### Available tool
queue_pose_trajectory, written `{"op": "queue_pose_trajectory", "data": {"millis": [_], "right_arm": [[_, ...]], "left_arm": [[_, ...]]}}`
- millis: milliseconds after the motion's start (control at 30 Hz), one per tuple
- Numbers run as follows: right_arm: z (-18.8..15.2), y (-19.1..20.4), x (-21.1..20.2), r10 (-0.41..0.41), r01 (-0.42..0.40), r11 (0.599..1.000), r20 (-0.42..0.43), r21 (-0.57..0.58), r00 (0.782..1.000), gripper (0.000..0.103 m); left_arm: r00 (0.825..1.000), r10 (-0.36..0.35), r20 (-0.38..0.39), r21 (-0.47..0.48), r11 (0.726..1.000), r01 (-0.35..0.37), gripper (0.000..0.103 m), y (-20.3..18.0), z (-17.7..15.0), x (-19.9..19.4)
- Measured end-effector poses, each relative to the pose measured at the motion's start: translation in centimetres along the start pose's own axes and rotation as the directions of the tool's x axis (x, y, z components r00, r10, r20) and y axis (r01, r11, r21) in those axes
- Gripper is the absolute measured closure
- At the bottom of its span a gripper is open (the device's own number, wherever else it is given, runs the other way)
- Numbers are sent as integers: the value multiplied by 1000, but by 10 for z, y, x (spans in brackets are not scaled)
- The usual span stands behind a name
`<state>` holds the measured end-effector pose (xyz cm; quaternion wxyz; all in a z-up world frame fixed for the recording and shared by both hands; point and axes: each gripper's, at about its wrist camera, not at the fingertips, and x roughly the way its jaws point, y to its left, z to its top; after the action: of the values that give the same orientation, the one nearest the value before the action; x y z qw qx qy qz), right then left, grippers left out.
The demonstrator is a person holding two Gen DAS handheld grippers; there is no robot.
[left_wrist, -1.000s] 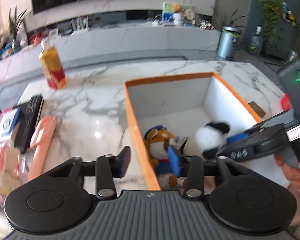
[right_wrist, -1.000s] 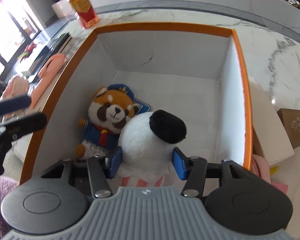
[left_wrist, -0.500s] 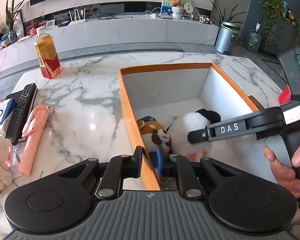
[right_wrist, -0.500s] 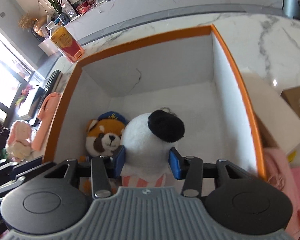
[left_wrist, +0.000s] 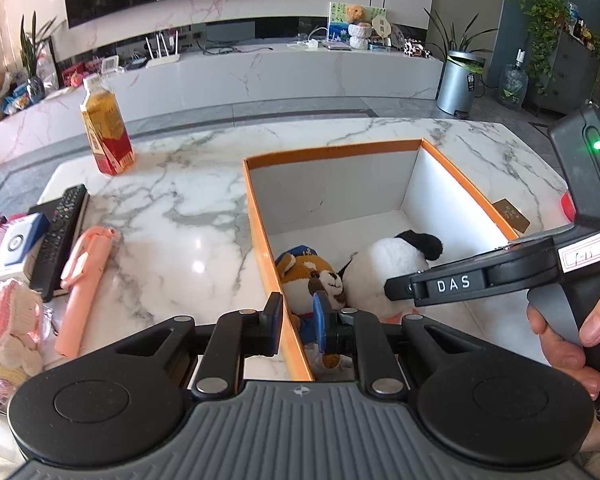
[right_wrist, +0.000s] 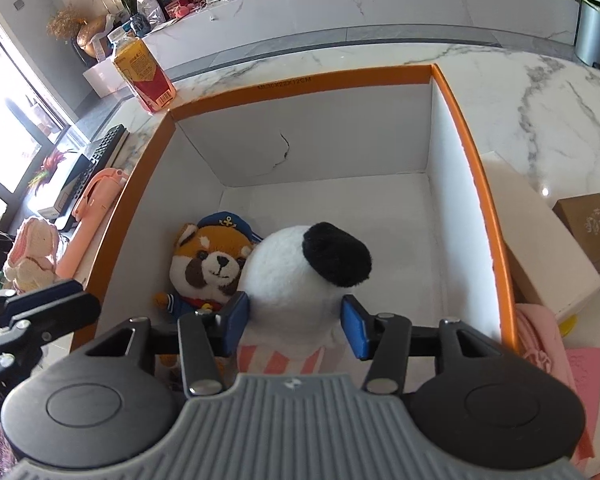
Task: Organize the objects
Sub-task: 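Lower both plushes into the orange box and open both grippers, then move the left gripper to the pink pouch and grasp it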
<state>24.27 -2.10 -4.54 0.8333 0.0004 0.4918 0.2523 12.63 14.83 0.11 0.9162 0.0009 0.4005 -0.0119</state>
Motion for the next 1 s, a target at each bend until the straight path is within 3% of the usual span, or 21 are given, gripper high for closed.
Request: {"op": "queue_pose_trajectory", "data": {"millis": [133, 300, 567, 700, 867, 1000], "right_arm": [[-3, -1, -13, -5, 5, 1000, 14, -15, 1000, 49], [-8, -4, -40, 4, -2, 1000, 58, -29, 998, 49], [-35, -37, -122, 35, -28, 999, 192, -37, 981, 51], [-54, -68, -159, -3, 4, 1000, 262, -3, 965, 53], [-79, -116, -181, -66, 49, 997, 295, 64, 953, 61], [-97, -150, -178, -88, 58, 992, 275, 115, 957, 80]], "left_arm": [[999, 27, 29, -3, 1000, -27, 83, -6, 1, -13], [998, -10, 63, 19, 1000, 9, 83, -22, 4, -34], [977, -196, 79, -29, 980, 198, 83, -65, 8, -53], [962, -266, 53, -8, 964, 267, 82, -102, 10, -52], [952, -307, -3, 43, 951, 307, 75, -152, 13, -42], [949, -308, -61, 67, 948, 312, 68, -185, 20, -27]]}}
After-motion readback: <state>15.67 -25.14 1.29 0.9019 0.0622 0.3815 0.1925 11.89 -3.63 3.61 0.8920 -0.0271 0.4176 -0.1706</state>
